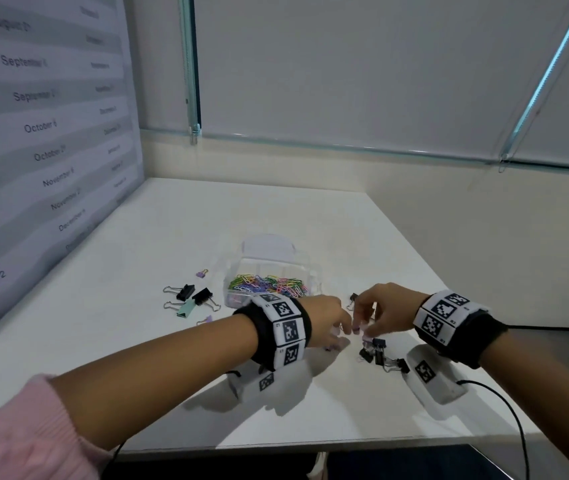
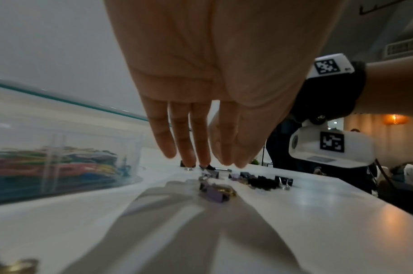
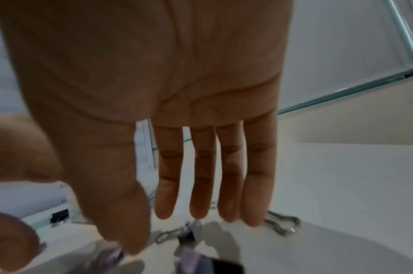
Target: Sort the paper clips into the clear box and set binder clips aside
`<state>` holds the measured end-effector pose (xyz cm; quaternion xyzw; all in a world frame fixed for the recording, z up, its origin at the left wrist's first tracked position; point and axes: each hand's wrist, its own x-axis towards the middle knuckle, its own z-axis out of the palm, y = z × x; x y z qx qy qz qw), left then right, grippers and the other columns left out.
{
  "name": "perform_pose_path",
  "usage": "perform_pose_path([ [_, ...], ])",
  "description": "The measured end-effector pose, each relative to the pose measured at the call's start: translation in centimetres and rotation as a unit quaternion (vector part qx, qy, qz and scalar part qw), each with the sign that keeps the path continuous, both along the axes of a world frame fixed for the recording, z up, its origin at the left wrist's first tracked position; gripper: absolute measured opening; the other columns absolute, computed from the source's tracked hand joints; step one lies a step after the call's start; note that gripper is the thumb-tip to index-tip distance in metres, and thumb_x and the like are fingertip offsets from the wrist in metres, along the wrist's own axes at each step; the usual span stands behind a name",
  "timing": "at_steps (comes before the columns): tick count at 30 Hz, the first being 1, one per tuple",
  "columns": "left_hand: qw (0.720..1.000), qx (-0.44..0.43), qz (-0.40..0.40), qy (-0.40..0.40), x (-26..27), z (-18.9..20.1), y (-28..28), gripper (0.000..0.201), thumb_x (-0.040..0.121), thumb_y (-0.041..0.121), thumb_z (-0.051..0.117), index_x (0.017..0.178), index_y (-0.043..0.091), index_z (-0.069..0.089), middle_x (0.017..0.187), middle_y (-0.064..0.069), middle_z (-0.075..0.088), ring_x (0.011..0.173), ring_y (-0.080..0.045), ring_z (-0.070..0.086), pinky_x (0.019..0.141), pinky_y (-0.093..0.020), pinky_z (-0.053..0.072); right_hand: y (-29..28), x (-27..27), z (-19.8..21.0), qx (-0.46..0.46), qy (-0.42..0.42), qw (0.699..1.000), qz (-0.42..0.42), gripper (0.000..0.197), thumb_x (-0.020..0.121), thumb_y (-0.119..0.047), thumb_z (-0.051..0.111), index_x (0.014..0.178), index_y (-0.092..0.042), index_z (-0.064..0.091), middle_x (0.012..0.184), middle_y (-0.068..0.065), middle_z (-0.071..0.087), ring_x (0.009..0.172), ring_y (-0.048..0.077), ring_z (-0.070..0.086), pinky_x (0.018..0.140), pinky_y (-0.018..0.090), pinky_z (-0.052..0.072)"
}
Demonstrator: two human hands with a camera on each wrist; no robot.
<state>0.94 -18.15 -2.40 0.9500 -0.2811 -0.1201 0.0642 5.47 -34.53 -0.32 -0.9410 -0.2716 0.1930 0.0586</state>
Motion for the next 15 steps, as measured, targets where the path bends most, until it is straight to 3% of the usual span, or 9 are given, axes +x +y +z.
perform_pose_path([
  [3, 1.000, 0.020, -0.008, 0.019, 0.0, -0.4, -1.0, 0.034, 0.089, 0.017, 0.055, 0.123, 0.016, 0.059, 0.117, -0.015, 0.054, 0.109, -0.031, 0.055, 0.086, -0.033, 0.043, -0.9, -0.6, -1.1, -0.044, 0.012, 0.999, -0.011, 0.025, 0.069, -0.026, 0.077, 0.089, -0.033, 0.064, 0.092, -0.013, 0.056, 0.068, 0.001, 0.053, 0.068, 0.017, 0.046],
  [6, 0.999, 0.027, -0.014, 0.034, 0.2, -0.5, -1.1, 0.033, 0.085, 0.010, 0.059, 0.117, 0.010, 0.063, 0.099, -0.009, 0.059, 0.109, -0.032, 0.055, 0.084, -0.030, 0.043, -1.2, -0.7, -1.9, -0.036, 0.009, 0.999, -0.017, 0.029, 0.068, -0.021, 0.073, 0.086, -0.038, 0.059, 0.094, -0.014, 0.055, 0.068, 0.002, 0.053, 0.064, 0.015, 0.045],
  [8, 0.999, 0.040, -0.004, 0.026, 0.3, -0.3, -1.0, 0.027, 0.086, 0.005, 0.056, 0.112, 0.005, 0.066, 0.109, -0.014, 0.062, 0.107, -0.032, 0.058, 0.074, -0.025, 0.038, -1.3, -0.6, -2.2, -0.020, 0.006, 1.000, -0.017, 0.028, 0.069, -0.016, 0.068, 0.082, -0.038, 0.059, 0.094, -0.012, 0.056, 0.064, -0.002, 0.051, 0.058, 0.012, 0.040],
  [12, 0.997, 0.067, 0.009, 0.021, 0.8, -0.1, 0.1, 0.027, 0.085, -0.006, 0.053, 0.107, 0.002, 0.066, 0.117, -0.015, 0.061, 0.107, -0.031, 0.059, 0.066, -0.021, 0.033, -1.5, -0.1, -2.0, -0.009, -0.003, 0.999, -0.030, 0.027, 0.066, -0.012, 0.071, 0.080, -0.034, 0.064, 0.089, -0.011, 0.057, 0.065, 0.001, 0.050, 0.069, 0.022, 0.047],
  [15, 0.996, 0.077, 0.035, 0.022, 0.7, -0.1, 0.8, 0.030, 0.084, -0.003, 0.055, 0.112, 0.006, 0.061, 0.125, -0.013, 0.051, 0.099, -0.027, 0.055, 0.061, -0.020, 0.035, -2.3, 0.5, -1.5, 0.020, -0.010, 0.998, -0.052, 0.027, 0.067, -0.007, 0.068, 0.081, -0.029, 0.067, 0.087, -0.010, 0.059, 0.065, 0.006, 0.054, 0.065, 0.019, 0.047],
])
